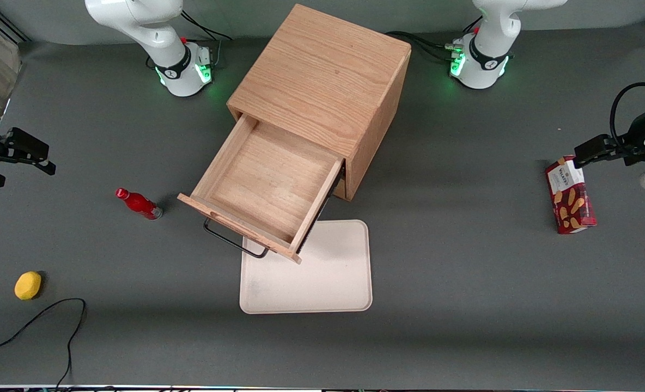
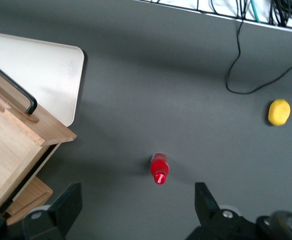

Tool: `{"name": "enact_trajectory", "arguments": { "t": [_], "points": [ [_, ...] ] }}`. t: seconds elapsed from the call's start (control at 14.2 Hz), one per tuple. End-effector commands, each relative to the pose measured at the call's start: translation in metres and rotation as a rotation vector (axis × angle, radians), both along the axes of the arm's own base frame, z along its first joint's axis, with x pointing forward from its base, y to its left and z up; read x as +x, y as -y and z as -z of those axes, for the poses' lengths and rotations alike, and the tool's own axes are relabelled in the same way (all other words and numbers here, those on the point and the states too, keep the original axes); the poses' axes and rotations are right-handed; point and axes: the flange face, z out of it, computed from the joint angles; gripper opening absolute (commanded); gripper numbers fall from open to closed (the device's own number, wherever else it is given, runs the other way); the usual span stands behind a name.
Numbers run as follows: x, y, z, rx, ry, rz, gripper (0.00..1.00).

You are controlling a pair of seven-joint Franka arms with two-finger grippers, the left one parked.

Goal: Open upper drawer

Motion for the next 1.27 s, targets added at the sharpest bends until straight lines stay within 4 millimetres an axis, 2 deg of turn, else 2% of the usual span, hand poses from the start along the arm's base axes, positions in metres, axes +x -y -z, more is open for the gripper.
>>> {"name": "enact_trajectory", "arguments": {
  "t": [0.0,0.35,0.49,0.7,1.13,1.2],
  "points": [
    [-0.008,0.006,0.005,-0.013,-0.013,0.062,1.00],
    [-0.007,0.015,0.014,-0.013,-0.019,0.080,1.00],
    [-0.009,0.027,0.011,-0.010,-0.016,0.101,1.00],
    [-0.011,0.033,0.009,-0.010,-0.024,0.111,1.00],
    [-0.014,0.023,0.006,-0.014,-0.046,0.095,1.00],
    [-0.014,0.016,0.007,-0.020,-0.052,0.082,1.00]
  ]
}}
